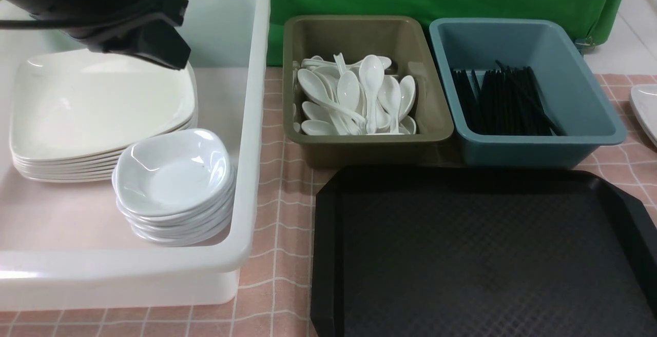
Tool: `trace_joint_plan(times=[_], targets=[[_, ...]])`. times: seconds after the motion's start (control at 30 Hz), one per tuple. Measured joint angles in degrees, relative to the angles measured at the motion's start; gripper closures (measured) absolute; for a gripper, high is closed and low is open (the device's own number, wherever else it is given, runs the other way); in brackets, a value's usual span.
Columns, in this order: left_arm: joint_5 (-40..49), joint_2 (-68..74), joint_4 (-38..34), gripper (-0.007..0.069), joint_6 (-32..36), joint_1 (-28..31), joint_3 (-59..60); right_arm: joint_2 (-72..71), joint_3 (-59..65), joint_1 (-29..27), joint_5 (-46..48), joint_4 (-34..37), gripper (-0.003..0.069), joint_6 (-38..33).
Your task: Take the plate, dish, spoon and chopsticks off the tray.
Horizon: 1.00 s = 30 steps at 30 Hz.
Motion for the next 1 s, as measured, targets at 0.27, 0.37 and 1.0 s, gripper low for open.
trace_joint_plan(times=[0.27, 0.37, 1.0], targets=[[-3.13, 0.0, 0.16, 0.0628, 0.83, 0.0, 6.49, 0.05, 2.97, -7.28, 1.33, -0.25, 0.0547, 0.0], [-4.95, 0.0, 0.16, 0.0628, 0.83, 0.0, 7.9, 0.05, 2.8, -7.92, 2.31, -0.25, 0.0545, 0.11], [3.17, -13.31, -4.73, 0.0628, 0.69, 0.0, 9.09, 0.05, 2.8, -7.94, 2.44, -0.31, 0.0511, 0.18]])
